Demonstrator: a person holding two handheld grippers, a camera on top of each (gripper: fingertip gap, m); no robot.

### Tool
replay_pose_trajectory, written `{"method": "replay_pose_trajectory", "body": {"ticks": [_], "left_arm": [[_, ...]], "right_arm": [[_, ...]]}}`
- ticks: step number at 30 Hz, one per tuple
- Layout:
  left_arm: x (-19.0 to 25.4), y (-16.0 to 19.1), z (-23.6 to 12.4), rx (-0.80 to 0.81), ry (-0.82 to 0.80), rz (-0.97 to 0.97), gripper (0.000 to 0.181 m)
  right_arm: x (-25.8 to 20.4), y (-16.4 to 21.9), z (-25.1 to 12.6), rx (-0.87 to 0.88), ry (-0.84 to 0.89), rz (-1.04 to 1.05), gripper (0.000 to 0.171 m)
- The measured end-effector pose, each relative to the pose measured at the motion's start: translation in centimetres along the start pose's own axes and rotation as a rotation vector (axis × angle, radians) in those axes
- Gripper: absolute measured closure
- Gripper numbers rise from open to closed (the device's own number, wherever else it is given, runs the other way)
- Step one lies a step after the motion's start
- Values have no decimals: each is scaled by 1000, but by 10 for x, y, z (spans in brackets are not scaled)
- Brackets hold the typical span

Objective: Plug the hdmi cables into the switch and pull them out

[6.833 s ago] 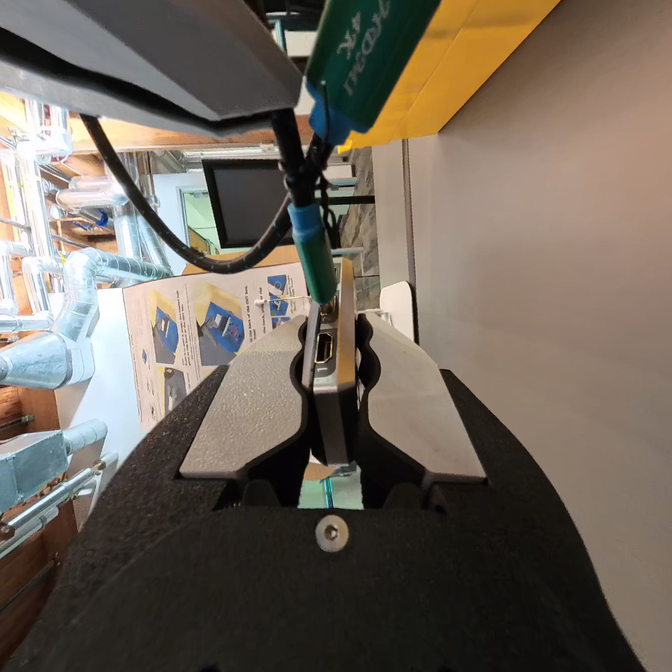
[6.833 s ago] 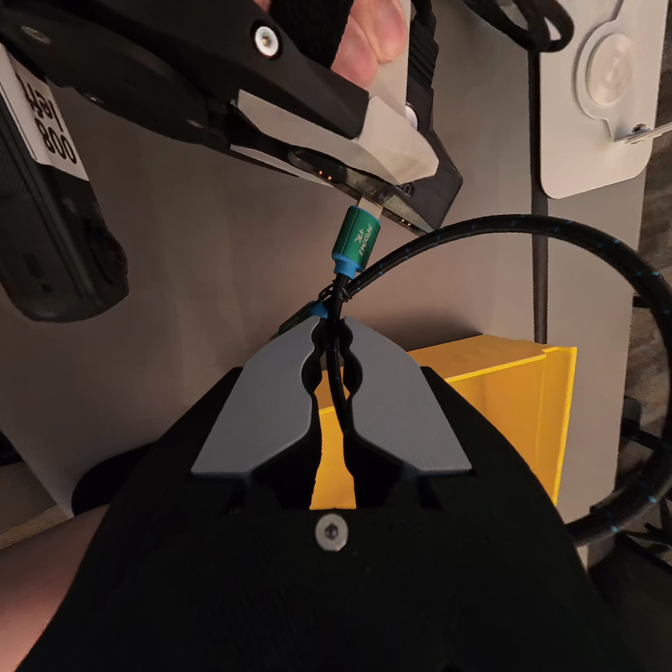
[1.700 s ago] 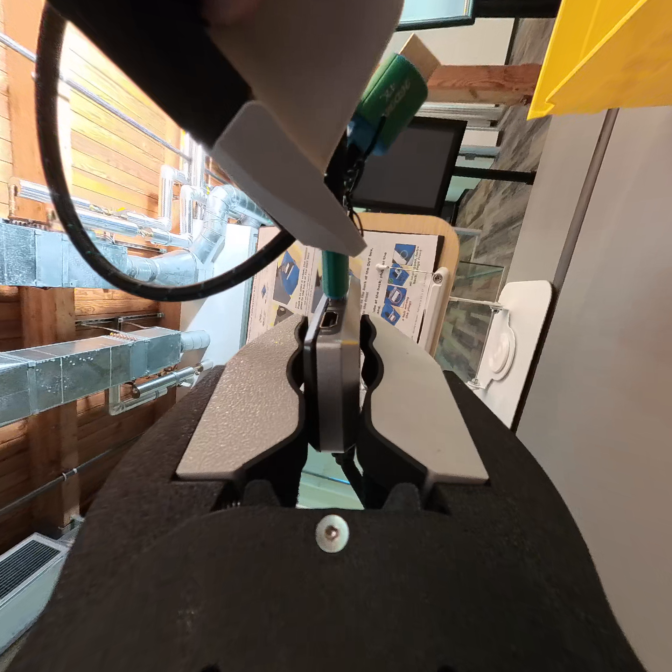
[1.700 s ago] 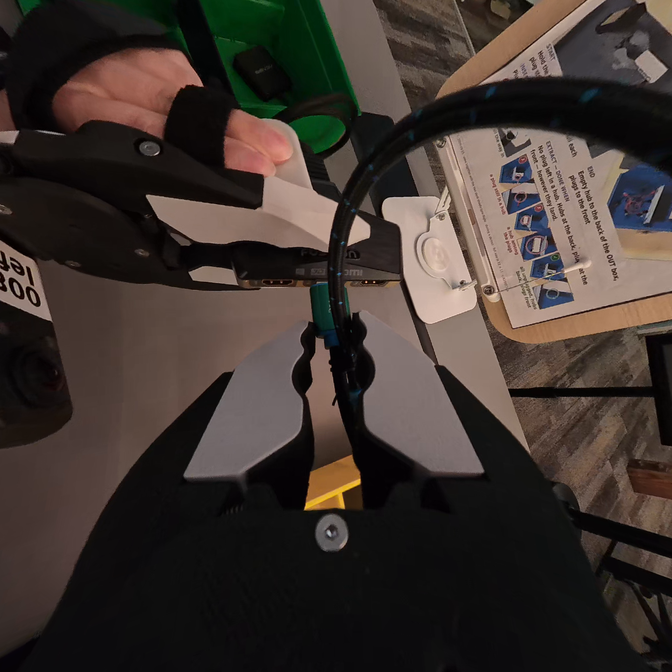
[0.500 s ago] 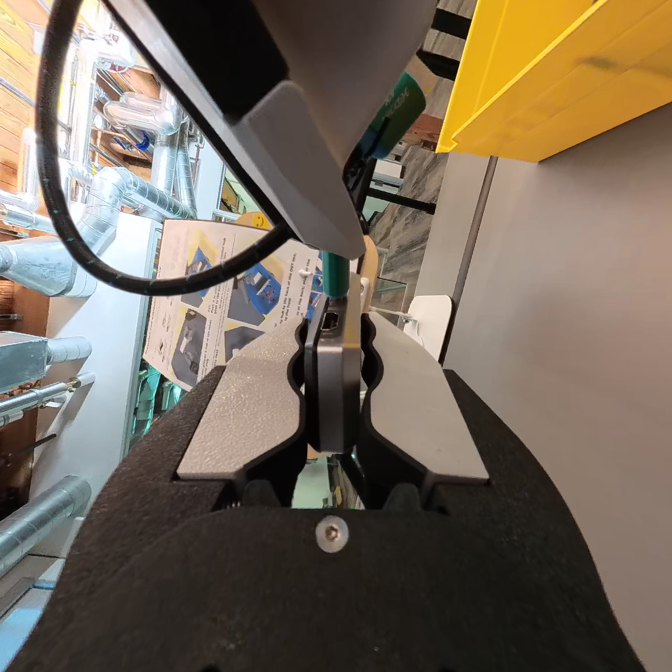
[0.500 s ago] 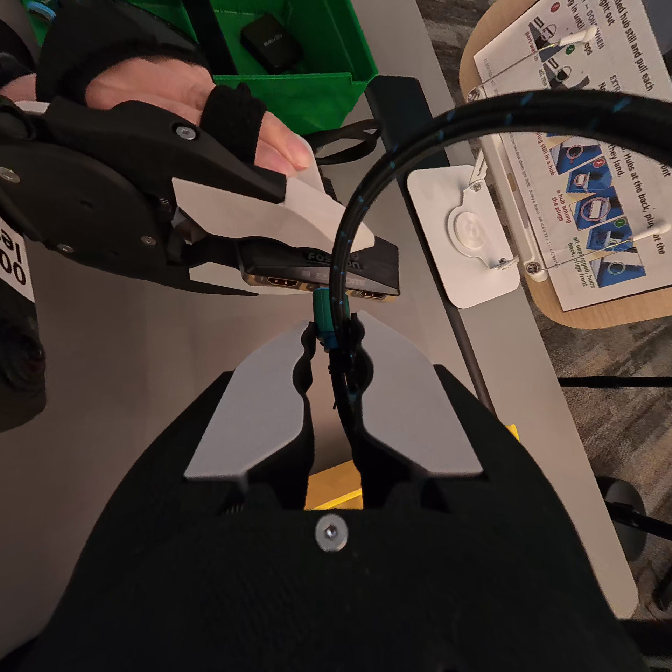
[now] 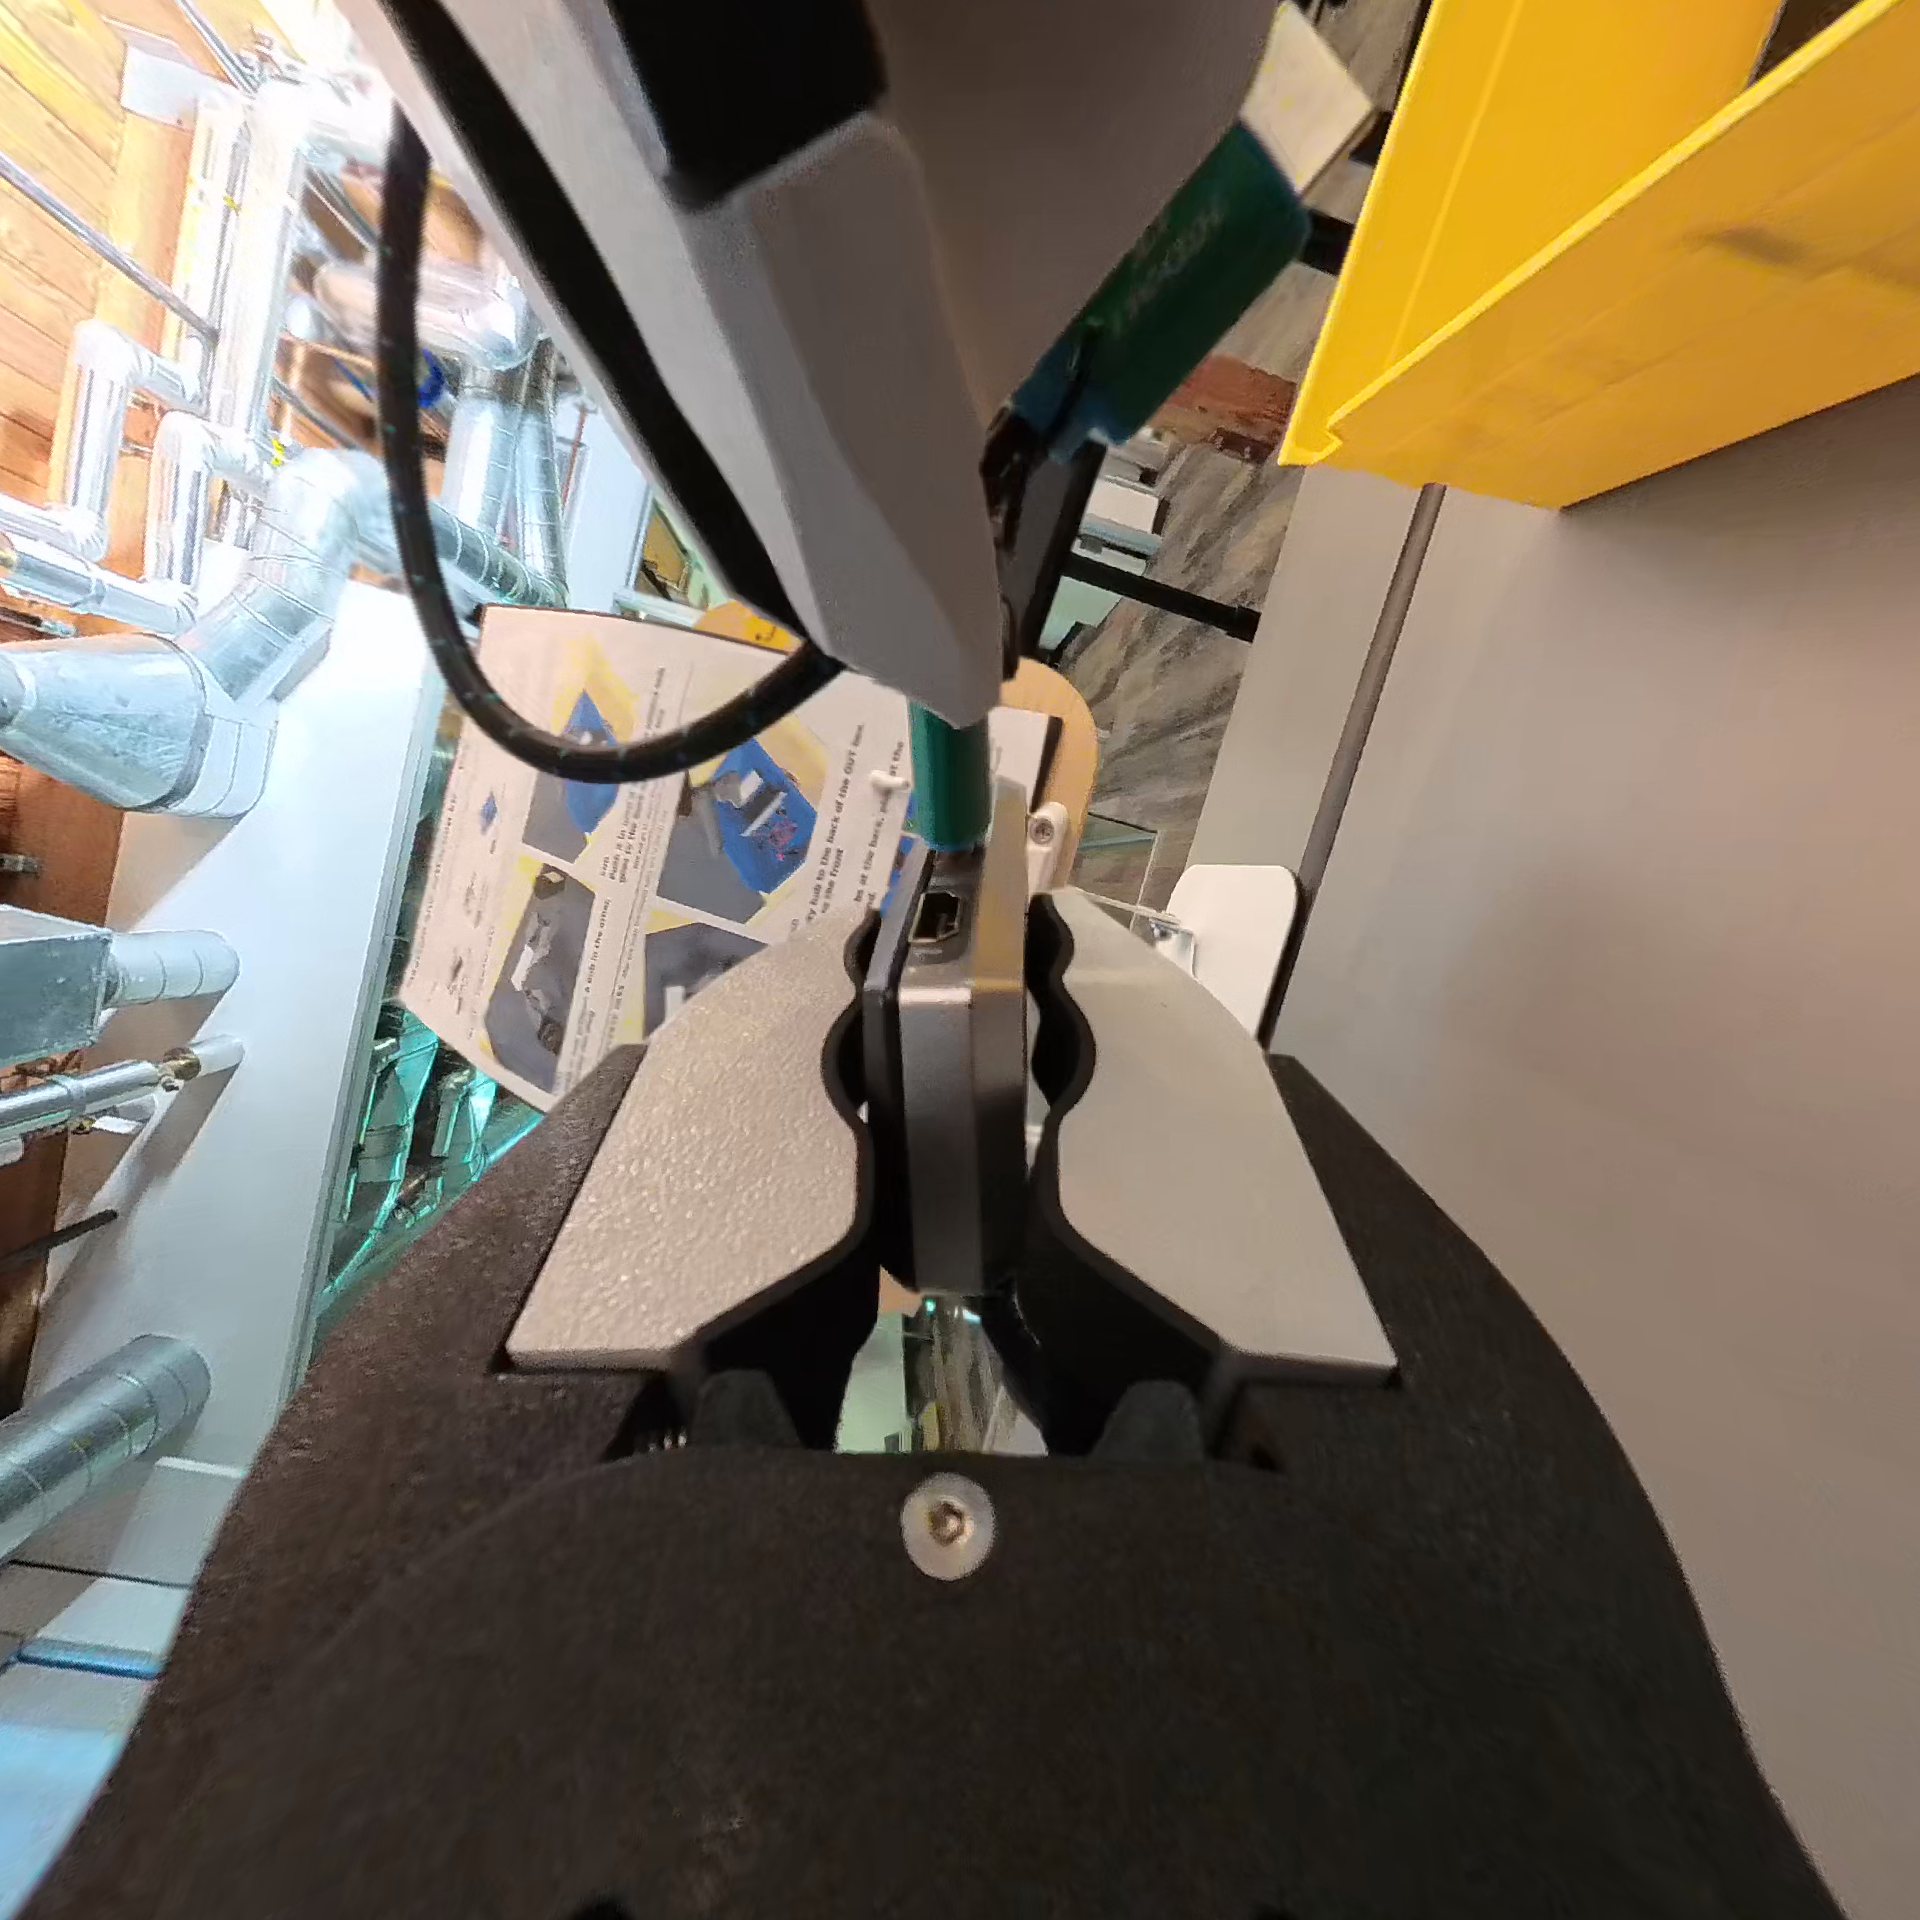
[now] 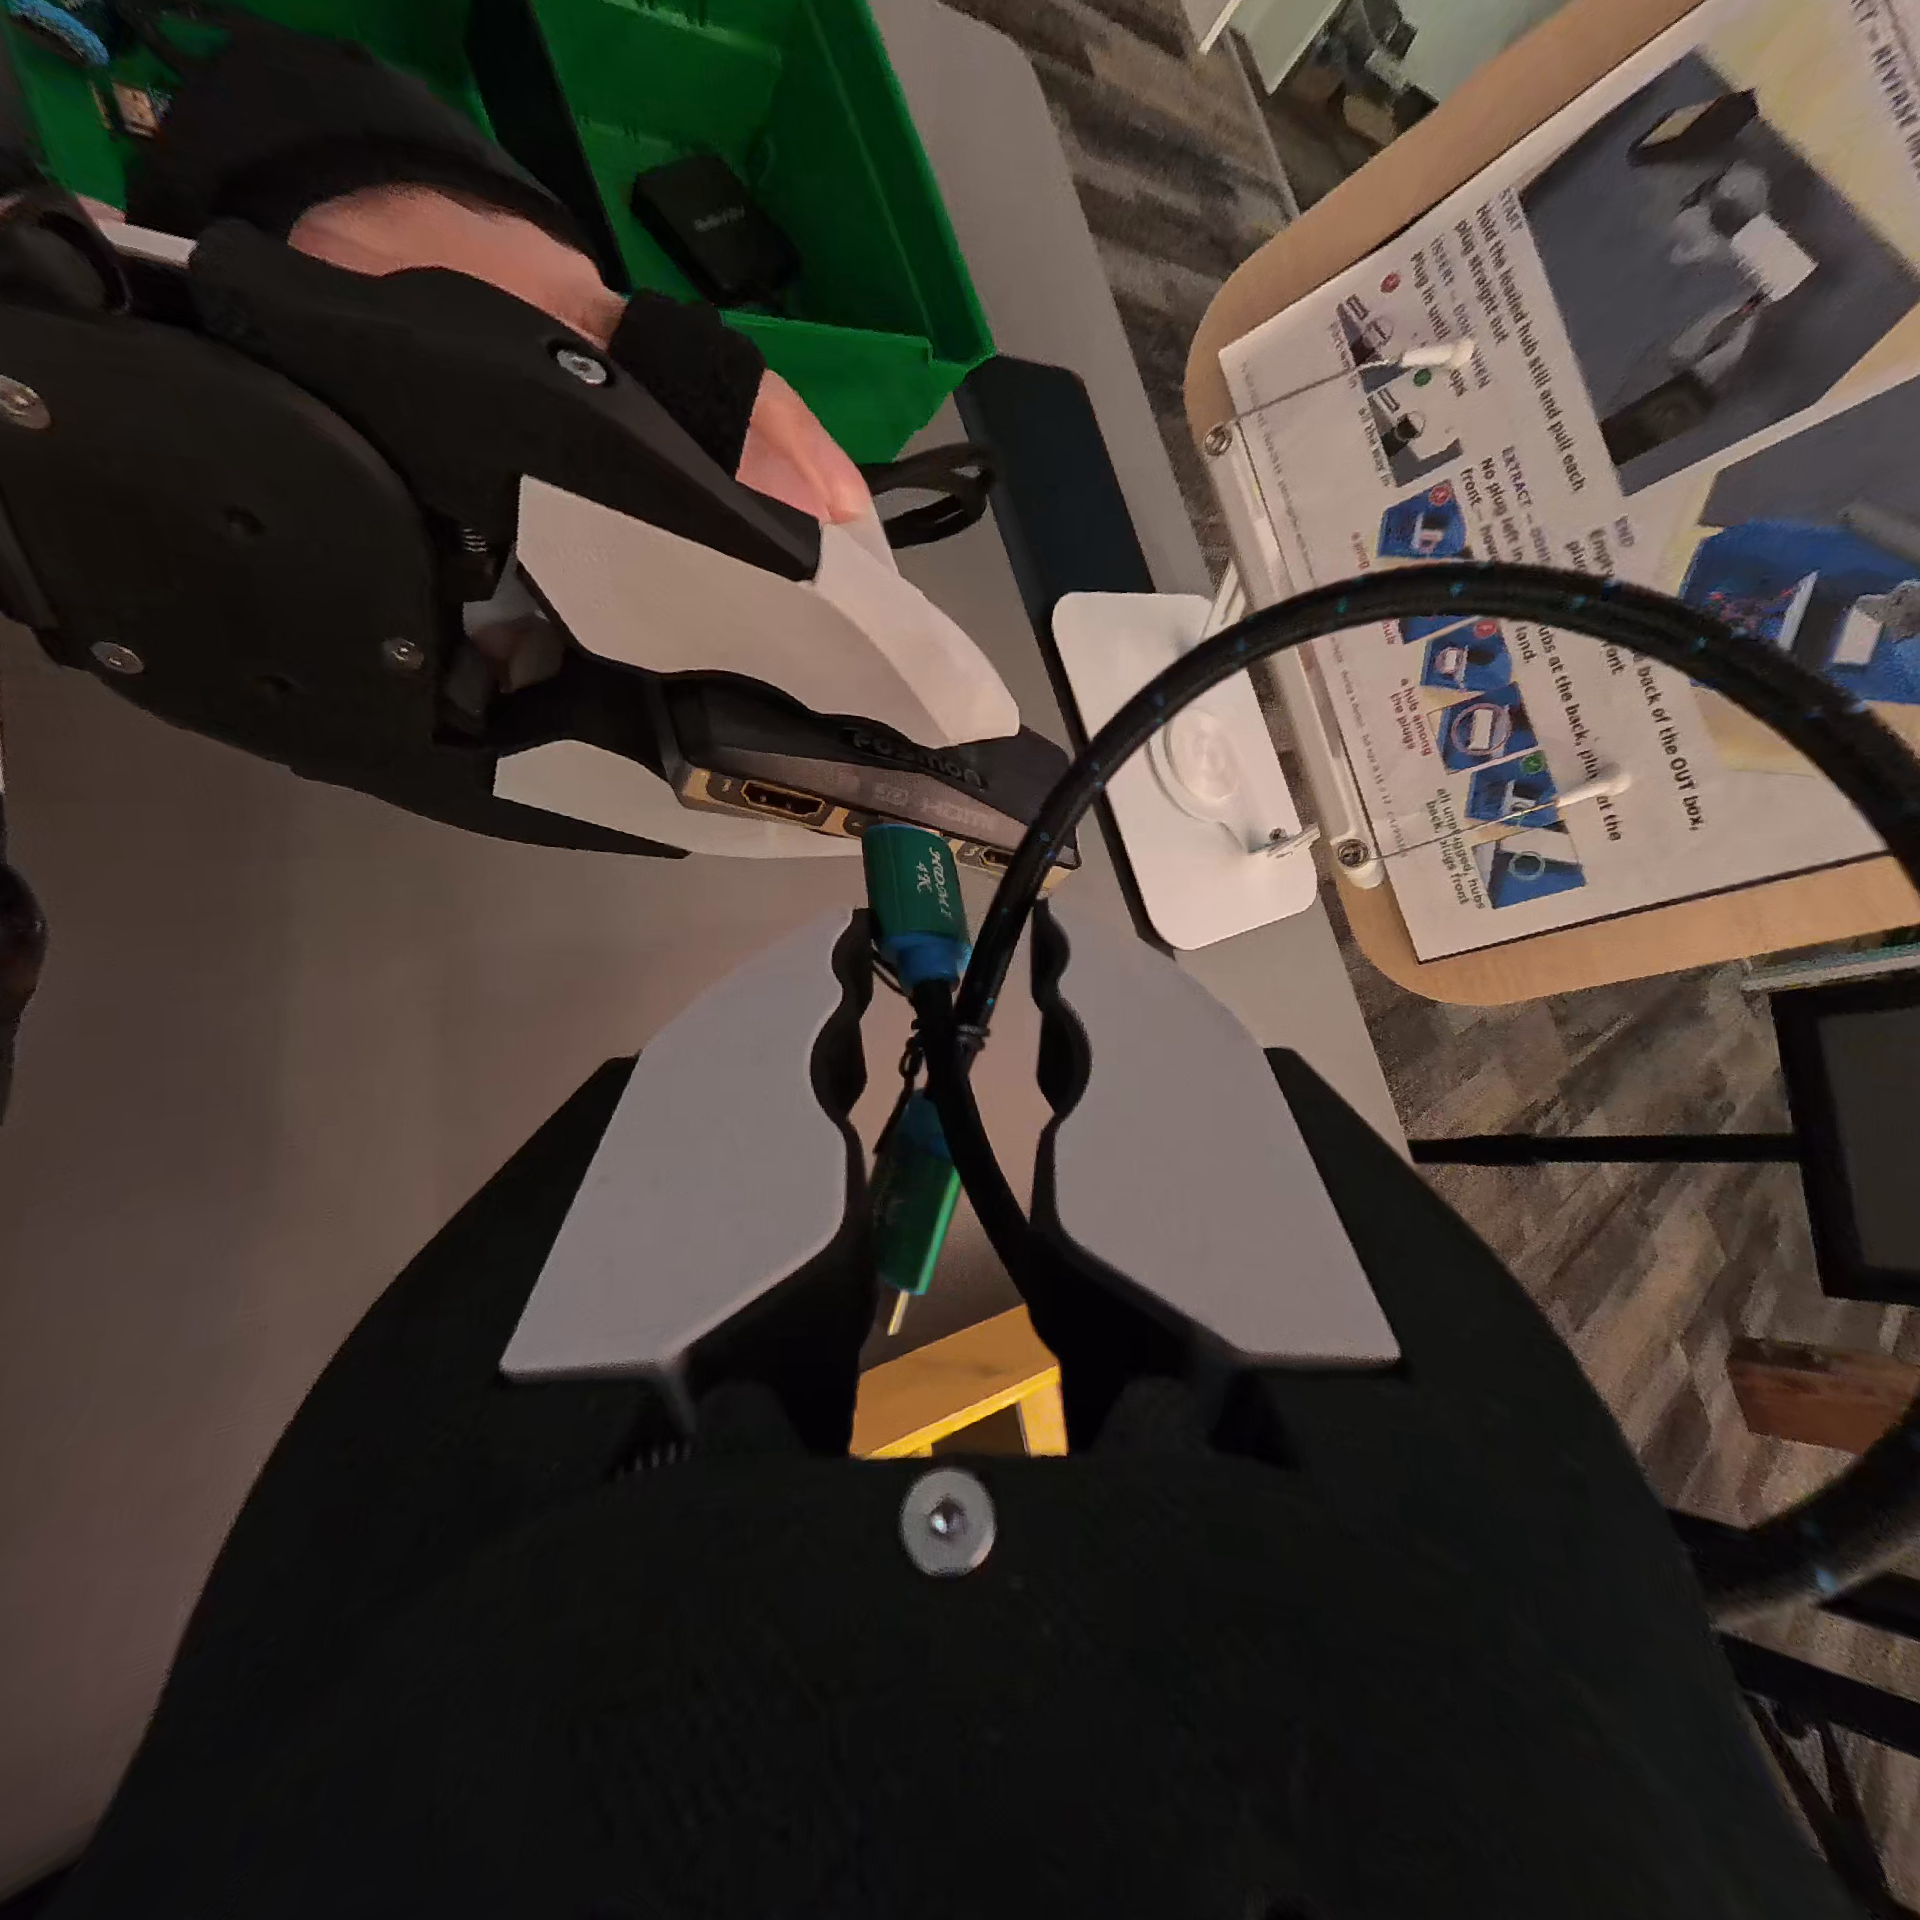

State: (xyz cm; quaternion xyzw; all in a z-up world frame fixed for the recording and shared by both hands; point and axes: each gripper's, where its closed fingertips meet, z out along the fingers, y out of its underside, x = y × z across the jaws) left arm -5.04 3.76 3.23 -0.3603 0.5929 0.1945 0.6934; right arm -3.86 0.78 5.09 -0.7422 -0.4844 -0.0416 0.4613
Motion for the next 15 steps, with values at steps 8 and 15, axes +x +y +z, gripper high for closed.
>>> {"method": "replay_pose_trajectory", "body": {"ticks": [8,15], "left_arm": [[2,-8,-3,25,-68,128,154],[2,-9,-5,26,-87,162,154]], "right_arm": [[-10,17,0,-66,-107,73,144],[-16,19,1,-88,-173,134,148]]}}
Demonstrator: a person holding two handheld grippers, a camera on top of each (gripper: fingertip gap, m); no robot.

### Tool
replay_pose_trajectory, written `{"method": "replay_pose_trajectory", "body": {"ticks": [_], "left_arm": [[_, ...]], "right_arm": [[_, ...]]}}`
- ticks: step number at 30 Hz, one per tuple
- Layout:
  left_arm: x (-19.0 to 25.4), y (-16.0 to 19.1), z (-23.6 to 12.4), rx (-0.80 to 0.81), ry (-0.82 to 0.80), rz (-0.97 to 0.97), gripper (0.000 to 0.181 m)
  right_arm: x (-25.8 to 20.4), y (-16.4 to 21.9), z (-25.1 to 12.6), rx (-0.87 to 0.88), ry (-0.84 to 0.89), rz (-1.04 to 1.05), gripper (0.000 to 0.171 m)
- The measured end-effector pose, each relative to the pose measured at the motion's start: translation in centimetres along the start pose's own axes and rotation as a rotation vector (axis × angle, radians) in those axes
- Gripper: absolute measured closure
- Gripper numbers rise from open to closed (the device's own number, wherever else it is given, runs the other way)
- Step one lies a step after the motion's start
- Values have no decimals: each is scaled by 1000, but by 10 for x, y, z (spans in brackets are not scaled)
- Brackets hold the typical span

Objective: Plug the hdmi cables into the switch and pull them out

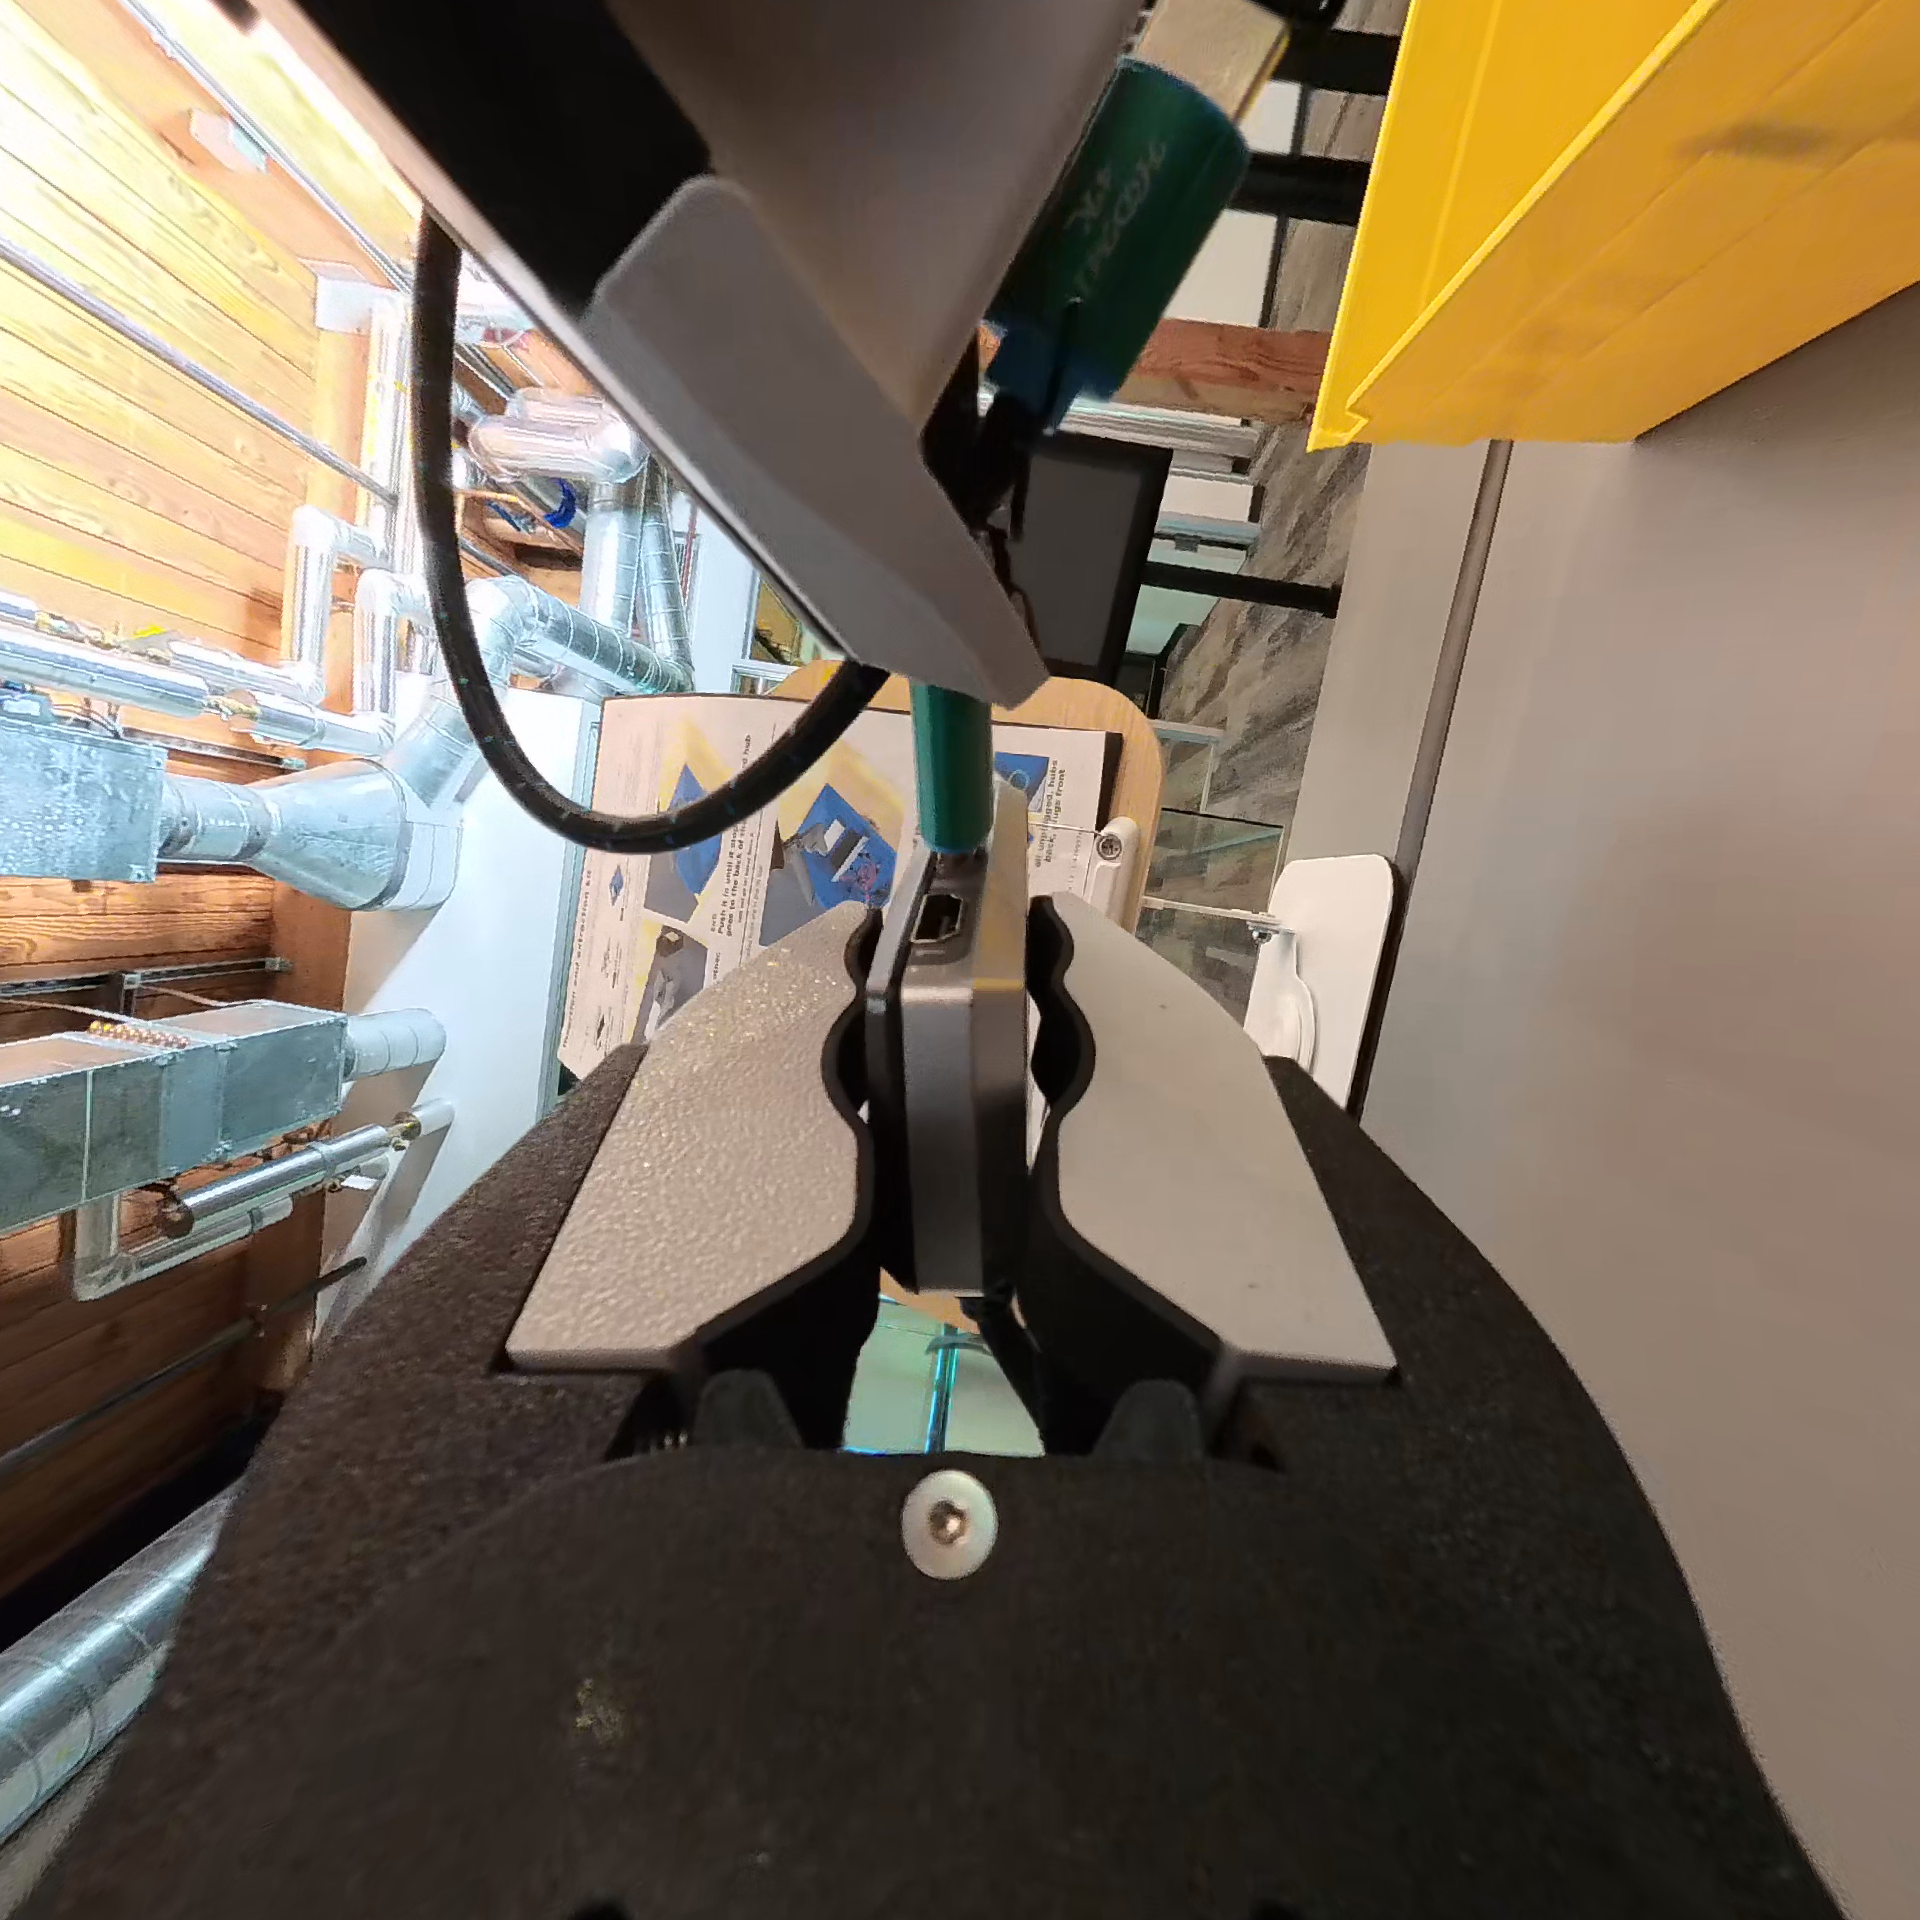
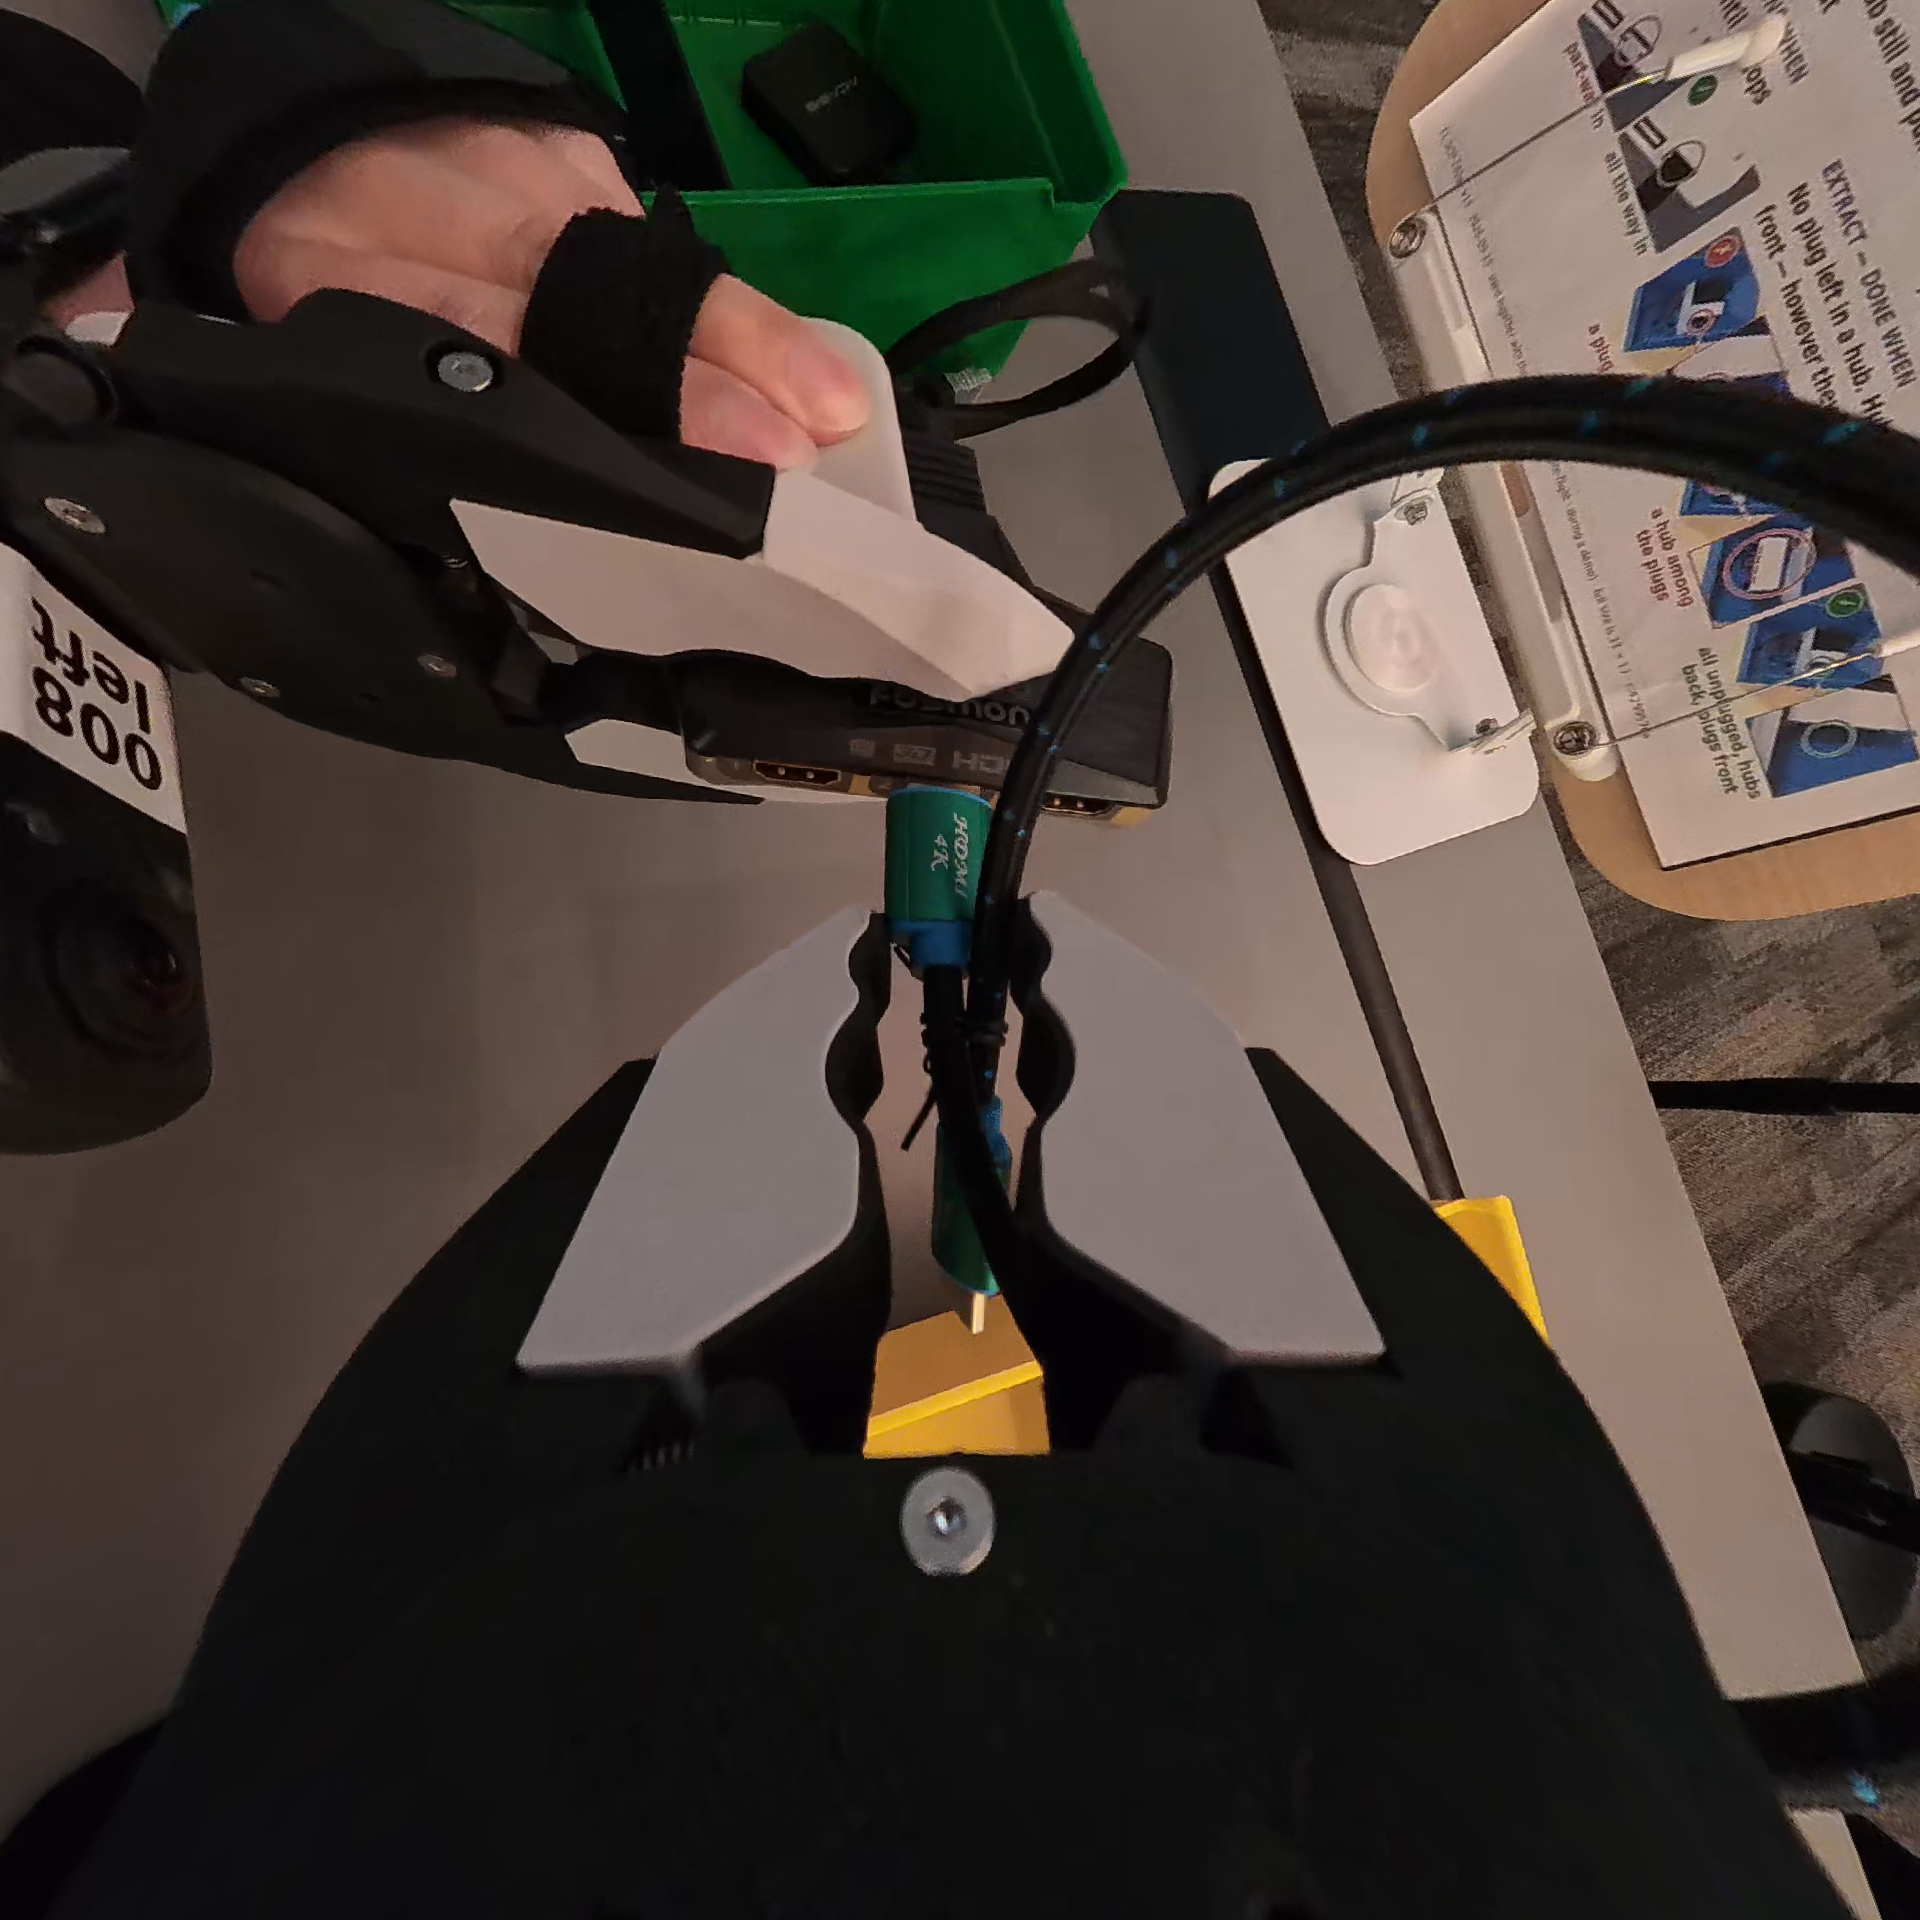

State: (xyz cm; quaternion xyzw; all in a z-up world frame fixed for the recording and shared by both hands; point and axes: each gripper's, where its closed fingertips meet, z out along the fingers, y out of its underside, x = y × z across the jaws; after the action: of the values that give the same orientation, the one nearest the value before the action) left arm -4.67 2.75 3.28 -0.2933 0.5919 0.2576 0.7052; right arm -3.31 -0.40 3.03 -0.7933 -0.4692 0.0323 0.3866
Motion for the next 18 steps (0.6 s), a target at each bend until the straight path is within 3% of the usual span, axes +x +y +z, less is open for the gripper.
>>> {"method": "replay_pose_trajectory", "body": {"ticks": [12,15,18], "left_arm": [[2,5,3,1,47,-76,154],[-7,7,2,16,26,-129,154],[-18,17,2,-12,-10,-164,154]], "right_arm": [[8,-8,3,43,65,-53,145],[13,-27,-16,135,189,-152,135],[5,-56,-54,338,242,-195,137]]}}
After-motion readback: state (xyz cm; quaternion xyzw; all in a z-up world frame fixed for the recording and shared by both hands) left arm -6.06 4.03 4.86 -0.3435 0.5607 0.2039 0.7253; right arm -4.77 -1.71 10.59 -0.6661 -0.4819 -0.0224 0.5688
